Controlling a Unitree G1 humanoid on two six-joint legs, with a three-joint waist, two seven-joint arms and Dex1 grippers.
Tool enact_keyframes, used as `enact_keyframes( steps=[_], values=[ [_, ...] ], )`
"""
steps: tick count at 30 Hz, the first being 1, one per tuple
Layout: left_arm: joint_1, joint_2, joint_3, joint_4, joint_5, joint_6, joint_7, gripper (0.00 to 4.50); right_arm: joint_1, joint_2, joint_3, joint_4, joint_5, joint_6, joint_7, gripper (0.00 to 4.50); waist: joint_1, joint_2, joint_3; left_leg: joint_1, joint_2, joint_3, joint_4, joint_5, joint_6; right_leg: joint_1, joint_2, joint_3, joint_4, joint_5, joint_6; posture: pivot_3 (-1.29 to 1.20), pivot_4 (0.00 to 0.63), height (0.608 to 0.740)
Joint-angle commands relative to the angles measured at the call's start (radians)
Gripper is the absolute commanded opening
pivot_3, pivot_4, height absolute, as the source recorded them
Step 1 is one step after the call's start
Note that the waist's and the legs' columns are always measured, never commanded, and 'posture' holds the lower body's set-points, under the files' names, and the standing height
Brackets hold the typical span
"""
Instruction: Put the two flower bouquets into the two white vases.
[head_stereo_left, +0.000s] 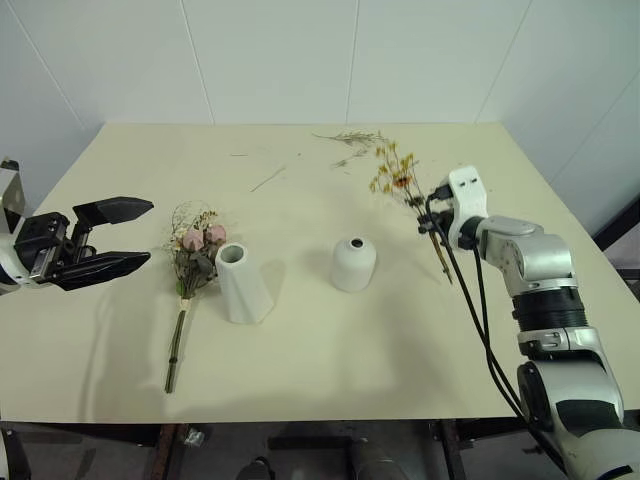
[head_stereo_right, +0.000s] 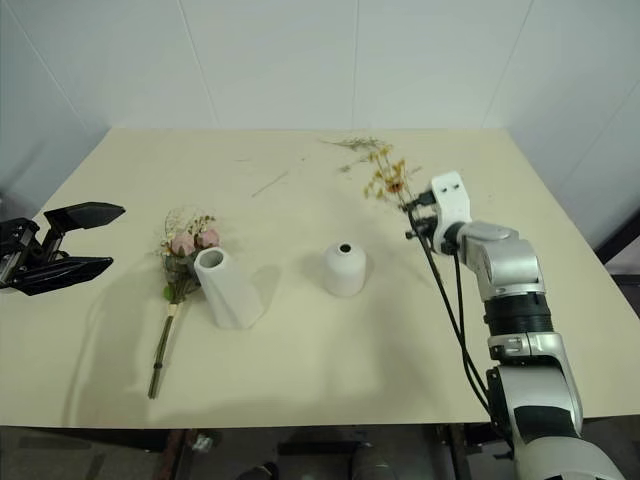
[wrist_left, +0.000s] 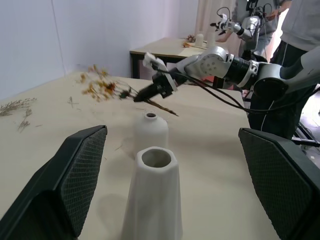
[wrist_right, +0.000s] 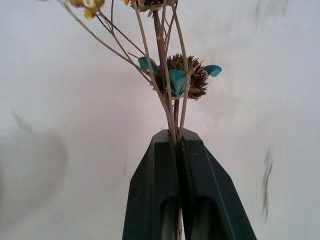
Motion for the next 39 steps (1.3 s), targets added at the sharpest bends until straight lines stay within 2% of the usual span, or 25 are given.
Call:
enact_keyframes(
  steps=[1,9,13,21,32,39],
  values=[
    [-0.021,0.022,-0.005,-0.008,-0.021,0.004,-0.112,4.50,-0.044,0.039,-0.067,-0.057,0.024,-0.148,-0.042,0.06,0.000,0.000,0.000,0.000,0.000,0.000,0.000,0.000,0.000,0.000,0.000,0.000,0.000,0.000,0.000,0.00,0.150,0.740],
    [-0.039,0.011,-0.027,-0.011,-0.030,0.019,-0.112,4.50,-0.049,0.235,-0.098,-0.116,0.049,-0.545,-0.100,0.06,-0.001,0.000,0.000,0.000,0.000,0.000,-0.001,0.000,0.000,0.000,0.000,0.000,0.000,0.000,0.000,0.00,0.150,0.740],
    [-0.043,0.000,-0.023,-0.019,-0.039,0.031,-0.112,4.50,-0.014,0.346,-0.069,-0.189,0.101,-0.674,-0.054,0.06,-0.001,0.000,0.000,0.000,0.001,0.000,-0.001,0.000,0.000,-0.001,0.000,0.000,0.002,0.000,0.000,0.00,0.150,0.740],
    [-0.022,0.008,-0.011,-0.032,-0.046,0.040,-0.112,4.50,0.125,0.421,0.010,-0.338,0.132,-0.712,0.000,0.06,0.003,0.000,0.000,0.000,0.001,-0.001,-0.001,0.000,-0.001,-0.001,0.000,0.000,0.002,0.000,0.000,0.00,0.150,0.740],
    [-0.014,0.016,-0.002,-0.032,-0.044,0.048,-0.112,4.50,0.165,0.390,0.019,-0.362,0.125,-0.699,-0.010,0.06,0.000,0.000,0.000,0.001,0.001,-0.001,-0.001,0.000,-0.001,-0.001,0.000,0.000,0.003,-0.001,-0.001,0.00,0.150,0.740],
    [-0.024,0.011,-0.007,-0.030,-0.040,0.052,-0.112,4.50,0.210,0.372,0.022,-0.450,0.165,-0.602,-0.010,0.06,0.003,0.000,0.000,0.001,0.001,-0.001,-0.001,0.000,-0.001,-0.001,0.000,0.000,0.003,-0.001,-0.001,0.00,0.150,0.740]
  ],
)
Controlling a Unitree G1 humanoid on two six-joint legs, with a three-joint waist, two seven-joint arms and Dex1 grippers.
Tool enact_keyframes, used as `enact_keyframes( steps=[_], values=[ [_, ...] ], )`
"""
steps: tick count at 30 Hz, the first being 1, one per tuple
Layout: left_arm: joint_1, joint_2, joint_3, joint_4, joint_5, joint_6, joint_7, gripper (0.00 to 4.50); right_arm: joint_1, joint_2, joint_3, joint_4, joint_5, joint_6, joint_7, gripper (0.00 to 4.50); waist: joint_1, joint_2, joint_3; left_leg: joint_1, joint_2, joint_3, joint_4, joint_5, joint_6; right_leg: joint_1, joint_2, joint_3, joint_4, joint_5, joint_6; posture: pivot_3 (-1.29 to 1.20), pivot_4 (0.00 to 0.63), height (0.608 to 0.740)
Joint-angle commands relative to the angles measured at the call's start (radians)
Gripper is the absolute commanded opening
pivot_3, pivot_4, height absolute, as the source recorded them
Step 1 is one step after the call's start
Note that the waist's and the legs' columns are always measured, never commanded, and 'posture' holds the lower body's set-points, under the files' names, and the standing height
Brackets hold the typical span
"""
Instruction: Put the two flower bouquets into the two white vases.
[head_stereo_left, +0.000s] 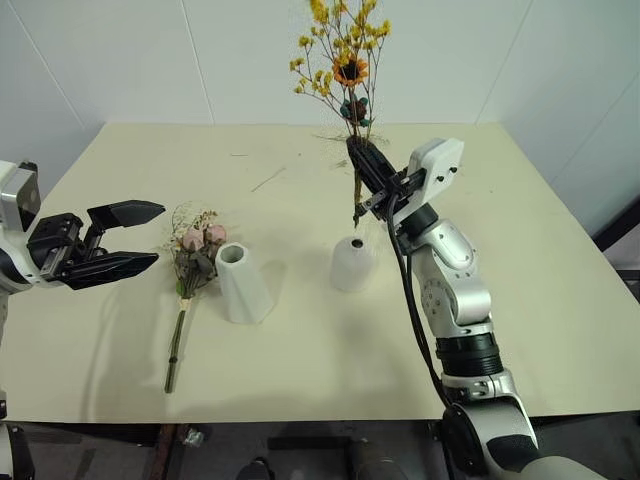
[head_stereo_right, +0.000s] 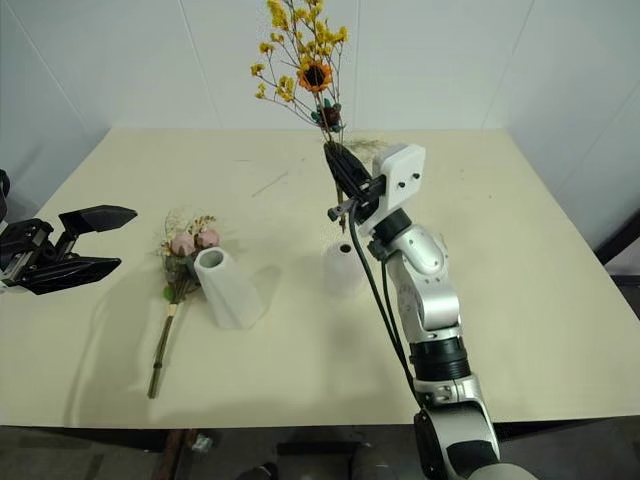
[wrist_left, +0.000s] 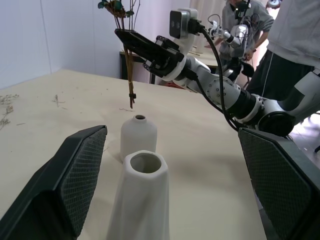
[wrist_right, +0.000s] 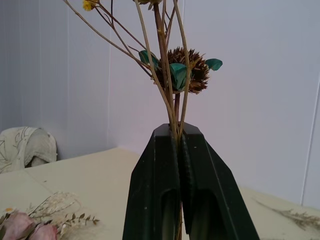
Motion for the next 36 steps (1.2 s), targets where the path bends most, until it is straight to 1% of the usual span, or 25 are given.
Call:
enact_keyframes(
  steps=[1,4,11,27,36],
  values=[
    [-0.013,0.019,0.026,-0.024,-0.020,0.002,-0.112,4.50,0.011,-0.009,-0.003,-0.097,0.044,0.056,-0.002,0.06,-0.001,0.000,0.000,0.000,0.000,0.000,0.000,0.000,0.000,0.000,0.000,0.000,0.000,0.000,0.000,0.00,0.150,0.740],
    [-0.016,0.019,0.023,-0.024,-0.019,0.002,-0.112,4.50,0.037,-0.013,0.002,-0.127,0.050,0.090,-0.003,0.06,0.000,0.000,0.000,0.000,0.000,0.000,0.000,0.000,0.000,0.000,0.000,0.000,0.001,0.000,0.000,0.00,0.150,0.740],
    [-0.024,0.018,0.015,-0.019,-0.017,-0.001,-0.112,4.50,0.066,-0.009,0.003,-0.120,0.041,0.085,-0.003,0.06,-0.001,0.000,0.000,0.000,0.000,0.000,0.000,0.000,0.000,0.000,0.000,0.000,0.000,0.000,0.000,0.00,0.150,0.740],
    [-0.033,0.018,0.014,-0.019,-0.009,-0.005,-0.112,4.50,0.041,0.013,0.017,0.027,0.018,-0.027,0.023,0.06,-0.001,0.000,0.000,0.000,0.000,0.000,0.000,0.000,0.000,0.000,0.000,0.000,0.000,0.000,0.000,0.00,0.150,0.740],
    [-0.021,0.021,0.023,-0.028,-0.011,-0.003,-0.112,4.50,0.103,0.014,0.029,0.048,0.018,-0.055,0.044,0.06,-0.001,0.000,0.000,0.000,0.000,0.000,0.000,0.000,0.000,0.000,0.000,0.000,0.000,0.000,0.000,0.00,0.150,0.740]
  ],
)
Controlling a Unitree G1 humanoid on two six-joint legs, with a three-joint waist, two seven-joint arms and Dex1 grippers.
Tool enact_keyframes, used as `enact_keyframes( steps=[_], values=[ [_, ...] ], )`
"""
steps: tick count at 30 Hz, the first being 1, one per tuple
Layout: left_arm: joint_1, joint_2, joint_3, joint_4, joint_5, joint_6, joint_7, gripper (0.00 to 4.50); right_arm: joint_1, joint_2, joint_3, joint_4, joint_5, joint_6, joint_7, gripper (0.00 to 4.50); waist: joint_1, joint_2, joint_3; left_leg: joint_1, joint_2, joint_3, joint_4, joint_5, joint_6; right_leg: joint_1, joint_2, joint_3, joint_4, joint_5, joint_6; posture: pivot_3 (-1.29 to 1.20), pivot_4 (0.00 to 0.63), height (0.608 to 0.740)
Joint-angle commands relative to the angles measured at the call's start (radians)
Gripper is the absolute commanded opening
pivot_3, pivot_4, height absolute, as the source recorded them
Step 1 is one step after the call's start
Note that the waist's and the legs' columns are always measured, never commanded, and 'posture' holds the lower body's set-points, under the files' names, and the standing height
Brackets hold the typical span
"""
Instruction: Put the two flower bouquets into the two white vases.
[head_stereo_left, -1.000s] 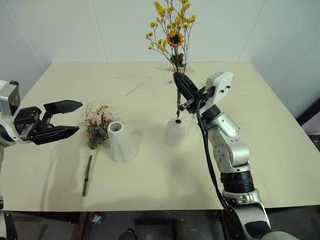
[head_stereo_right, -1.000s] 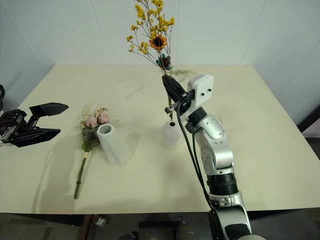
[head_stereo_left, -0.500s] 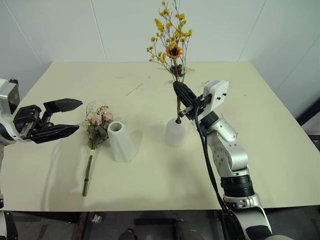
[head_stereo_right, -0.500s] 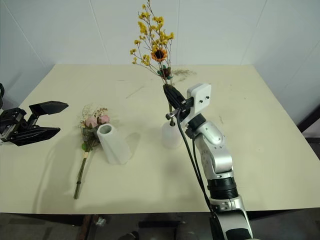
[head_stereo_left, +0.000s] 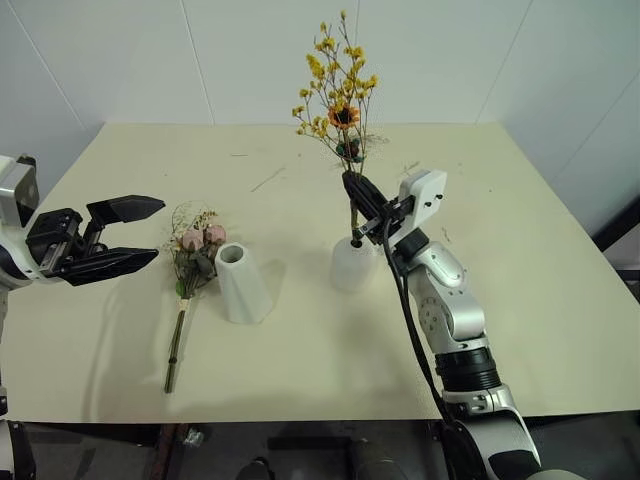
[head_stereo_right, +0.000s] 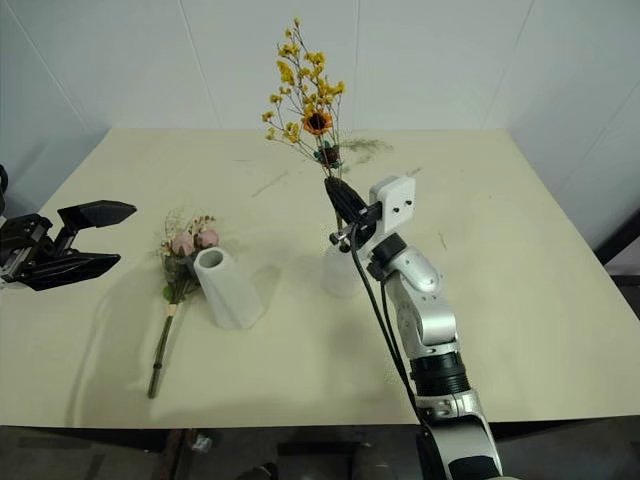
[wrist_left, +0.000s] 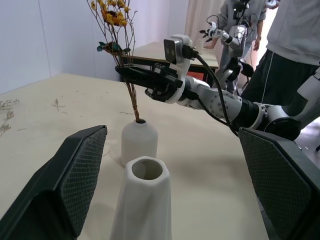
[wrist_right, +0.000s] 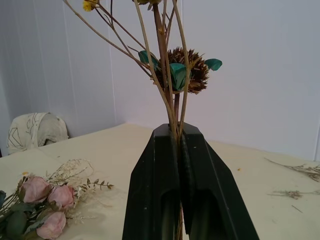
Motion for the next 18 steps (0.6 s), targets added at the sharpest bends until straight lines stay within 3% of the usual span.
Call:
enact_keyframes(
  steps=[1,18],
  values=[
    [-0.001,0.020,0.026,-0.030,-0.011,-0.003,-0.112,4.50,0.024,0.004,0.004,-0.013,0.001,-0.032,0.022,0.06,0.000,0.000,0.000,0.000,0.000,0.000,0.000,0.000,0.000,0.000,0.000,0.000,0.000,0.000,0.000,0.00,0.150,0.740],
    [-0.013,0.008,0.017,-0.026,-0.004,-0.002,-0.112,4.50,0.082,0.007,0.026,0.050,-0.021,-0.092,0.060,0.06,0.000,0.000,0.000,0.000,0.000,0.000,0.000,0.000,0.000,0.000,0.000,0.000,0.000,0.000,0.000,0.00,0.150,0.740]
  ],
)
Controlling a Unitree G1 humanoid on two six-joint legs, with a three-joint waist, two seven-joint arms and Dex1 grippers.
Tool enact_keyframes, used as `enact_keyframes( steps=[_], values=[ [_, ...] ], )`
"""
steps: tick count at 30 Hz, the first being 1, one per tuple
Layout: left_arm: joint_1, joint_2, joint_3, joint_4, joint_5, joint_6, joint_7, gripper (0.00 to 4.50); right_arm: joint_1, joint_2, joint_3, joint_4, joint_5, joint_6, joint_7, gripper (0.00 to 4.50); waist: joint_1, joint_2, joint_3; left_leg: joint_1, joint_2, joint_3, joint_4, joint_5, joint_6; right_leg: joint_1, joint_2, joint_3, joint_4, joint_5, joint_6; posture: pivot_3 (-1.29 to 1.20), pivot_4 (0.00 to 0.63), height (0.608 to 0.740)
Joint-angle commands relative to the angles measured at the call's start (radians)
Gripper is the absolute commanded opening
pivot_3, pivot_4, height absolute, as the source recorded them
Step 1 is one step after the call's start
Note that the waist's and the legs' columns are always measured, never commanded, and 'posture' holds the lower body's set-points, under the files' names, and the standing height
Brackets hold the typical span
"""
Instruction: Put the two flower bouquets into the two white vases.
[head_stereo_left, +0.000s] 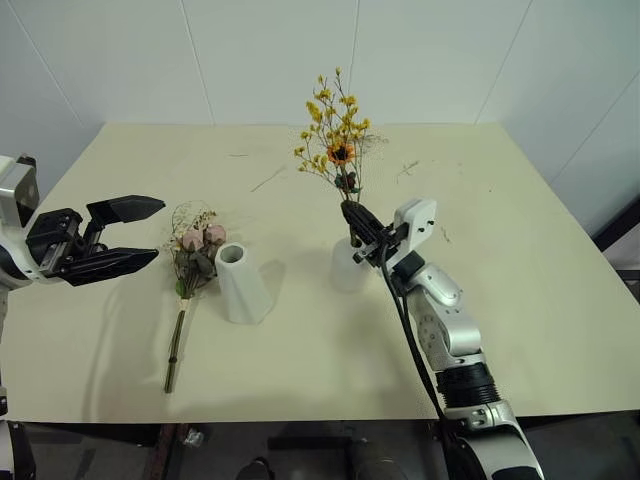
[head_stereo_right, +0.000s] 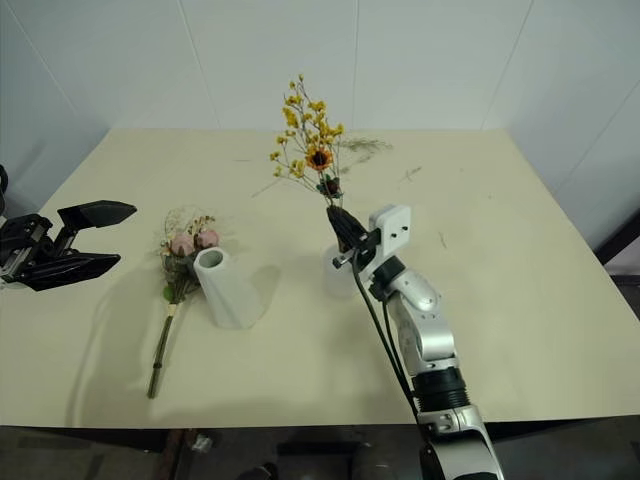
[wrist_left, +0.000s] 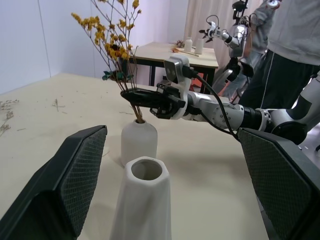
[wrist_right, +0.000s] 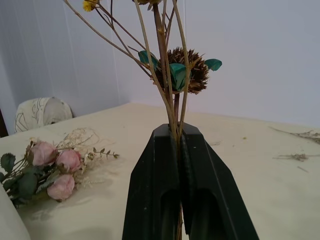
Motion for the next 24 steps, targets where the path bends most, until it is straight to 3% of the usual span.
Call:
enact_keyframes(
  steps=[1,3,6,17,24],
  values=[
    [-0.014,0.008,0.017,-0.025,-0.004,-0.002,-0.112,4.50,0.005,0.006,0.004,-0.016,-0.006,-0.039,0.015,0.06,0.000,0.000,0.000,0.000,0.000,0.000,0.000,0.000,0.000,0.000,0.000,0.000,0.000,0.000,0.000,0.00,0.150,0.740],
    [-0.017,0.007,0.016,-0.024,-0.002,-0.001,-0.111,4.50,0.006,0.006,0.004,-0.016,-0.009,-0.042,0.015,0.06,0.000,0.000,0.000,0.000,0.000,0.000,0.000,0.000,0.000,0.000,0.000,0.000,0.000,0.000,0.000,0.00,0.150,0.740],
    [-0.015,0.007,0.018,-0.025,-0.002,-0.001,-0.108,4.50,0.018,0.000,0.002,-0.026,-0.012,-0.041,0.014,0.72,0.000,0.000,0.000,0.000,0.000,0.000,0.000,0.000,0.000,0.000,0.000,0.000,0.000,0.000,0.000,0.00,0.150,0.740],
    [-0.019,0.005,0.017,-0.019,0.004,-0.006,-0.102,4.50,0.059,-0.031,0.001,-0.071,-0.008,-0.027,0.030,4.35,0.000,0.000,0.000,0.000,0.000,0.000,0.000,0.000,0.000,0.000,0.000,0.000,0.000,0.000,0.000,0.00,0.150,0.740],
    [-0.013,0.002,0.021,-0.022,0.012,-0.011,-0.093,4.50,0.093,-0.092,0.018,-0.193,0.004,0.038,0.071,4.43,0.003,0.000,0.000,0.000,0.000,0.000,0.000,0.000,0.000,0.000,0.000,0.000,0.000,0.000,0.000,0.00,0.150,0.740]
  ],
)
